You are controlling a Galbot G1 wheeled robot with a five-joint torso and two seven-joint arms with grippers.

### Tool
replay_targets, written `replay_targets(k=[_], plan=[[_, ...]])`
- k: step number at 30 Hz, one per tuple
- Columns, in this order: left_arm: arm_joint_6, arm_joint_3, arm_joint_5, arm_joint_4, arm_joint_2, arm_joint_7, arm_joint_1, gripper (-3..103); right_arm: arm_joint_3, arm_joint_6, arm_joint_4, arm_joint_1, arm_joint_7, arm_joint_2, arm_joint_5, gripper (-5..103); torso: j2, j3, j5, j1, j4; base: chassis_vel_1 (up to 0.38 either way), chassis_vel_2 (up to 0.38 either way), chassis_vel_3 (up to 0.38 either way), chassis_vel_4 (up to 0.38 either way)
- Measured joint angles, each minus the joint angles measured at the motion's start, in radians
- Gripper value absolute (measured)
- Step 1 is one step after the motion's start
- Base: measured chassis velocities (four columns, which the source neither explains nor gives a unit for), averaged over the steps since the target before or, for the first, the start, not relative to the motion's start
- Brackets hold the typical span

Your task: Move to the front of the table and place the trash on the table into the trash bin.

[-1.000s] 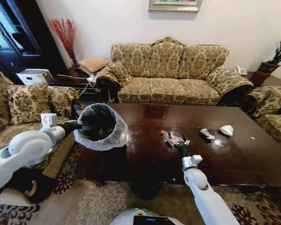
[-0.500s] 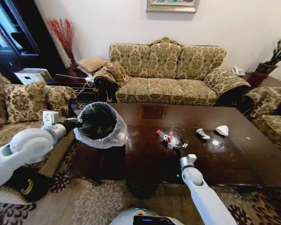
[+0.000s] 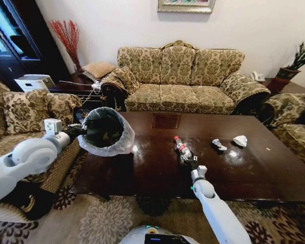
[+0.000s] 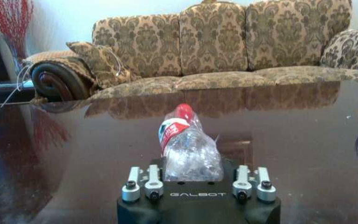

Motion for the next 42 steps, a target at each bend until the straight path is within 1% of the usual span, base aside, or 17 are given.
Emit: replay_targets(k=[1, 4, 7, 8, 13, 17, 19, 20, 21, 25, 29, 32, 34, 36, 37, 39, 42], plan=[[0.0, 0.0, 0.0, 0.0, 0.0, 0.0, 0.0, 0, 0.0, 0.0, 0.0, 0.0, 0.0, 0.0, 0.0, 54, 0.0, 0.0, 0.0, 0.0, 0.0, 0.0, 0.0, 0.0, 0.0], [0.035, -0.008, -0.009, -0.008, 0.008, 0.0, -0.011, 0, -0.002, 0.001, -0.007, 0.006, 0.0, 0.005, 0.0, 40, 0.0, 0.0, 0.0002, 0.0, -0.0001, 0.0, 0.0, 0.0, 0.0], [0.045, -0.009, -0.013, -0.011, 0.008, -0.002, -0.012, 0, -0.002, 0.004, -0.01, 0.008, 0.0, 0.009, -0.001, 36, 0.0, 0.0, 0.0002, 0.0, -0.0001, 0.0, 0.0, 0.0, 0.0], [0.053, -0.009, -0.017, -0.017, 0.002, -0.002, -0.012, 0, -0.001, 0.005, -0.008, 0.007, 0.0, 0.01, -0.001, 30, 0.0, 0.0, 0.0002, 0.0, 0.0, 0.0, 0.0, 0.0, 0.0], [0.079, -0.013, -0.038, -0.024, -0.008, -0.003, -0.011, 0, 0.005, 0.008, 0.017, -0.008, 0.001, 0.009, 0.002, 23, 0.0, 0.0, 0.0006, 0.0, 0.0003, 0.0, 0.0, 0.0, 0.0], [0.104, -0.016, -0.091, -0.029, -0.005, -0.006, -0.014, 0, 0.014, 0.03, 0.109, -0.041, -0.01, 0.0, 0.025, 14, 0.0, 0.0, 0.0005, 0.0, 0.0001, 0.0, 0.0, 0.0, 0.0], [0.122, -0.016, -0.137, -0.029, 0.009, -0.013, -0.014, 0, 0.009, 0.04, 0.233, -0.073, -0.025, -0.01, 0.045, 11, 0.0, 0.0, 0.0002, 0.0, 0.0, 0.0, 0.0, 0.0, 0.0], [0.128, -0.016, -0.157, -0.03, 0.02, -0.017, -0.014, 0, -0.003, 0.036, 0.312, -0.087, -0.025, -0.015, 0.049, 11, 0.0, 0.0, 0.0002, 0.0, 0.0001, 0.0, 0.0, 0.0, 0.0], [0.128, -0.016, -0.157, -0.03, 0.02, -0.017, -0.014, 0, -0.003, 0.036, 0.312, -0.087, -0.025, -0.015, 0.049, 11, 0.0, 0.0, 0.0002, 0.0, 0.0001, 0.0, 0.0, 0.0, 0.0], [0.128, -0.011, -0.222, -0.03, 0.064, -0.031, -0.018, 0, -0.078, 0.002, 0.574, -0.106, -0.046, -0.024, 0.058, 11, 0.0, 0.0, -0.0001, 0.0, 0.0002, 0.0, 0.0, 0.0, 0.0], [0.124, -0.008, -0.249, -0.033, 0.084, -0.036, -0.019, 0, -0.124, -0.022, 0.671, -0.098, -0.067, -0.024, 0.058, 11, 0.0, 0.0, 0.0003, 0.0, 0.0001, 0.0, 0.0, 0.0, 0.0], [0.095, 0.006, -0.293, -0.046, 0.121, -0.045, -0.012, 0, -0.23, -0.064, 0.799, -0.063, -0.093, -0.038, 0.05, 11, 0.0, 0.0, 0.0003, 0.0, 0.0, 0.0, 0.0, 0.0, 0.0], [0.093, 0.007, -0.302, -0.052, 0.126, -0.048, -0.011, 0, -0.266, -0.072, 0.815, -0.048, -0.1, -0.045, 0.048, 11, 0.0, 0.0, 0.0, 0.0, 0.0, 0.0, 0.0, 0.0, 0.0], [0.094, 0.007, -0.328, -0.071, 0.137, -0.059, -0.016, 0, -0.35, -0.079, 0.807, 0.007, -0.112, -0.047, 0.028, 11, 0.0, 0.0, 0.0002, 0.0, 0.0001, 0.0, 0.0, 0.0, 0.0], [0.094, 0.007, -0.328, -0.071, 0.137, -0.059, -0.016, 0, -0.35, -0.079, 0.807, 0.007, -0.112, -0.047, 0.028, 11, 0.0, 0.0, 0.0002, 0.0, 0.0001, 0.0, 0.0, 0.0, 0.0], [0.09, 0.005, -0.341, -0.091, 0.148, -0.071, -0.021, 0, -0.412, -0.087, 0.755, 0.063, -0.115, -0.028, 0.004, 11, 0.0, 0.0, 0.0004, 0.0, 0.0002, 0.0, 0.0, 0.0, 0.0], [0.086, 0.003, -0.351, -0.106, 0.152, -0.08, -0.025, 0, -0.44, -0.097, 0.71, 0.093, -0.115, -0.008, -0.021, 11, 0.0, 0.0, 0.0004, 0.0, 0.0002, 0.0, 0.0, 0.0, 0.0]])
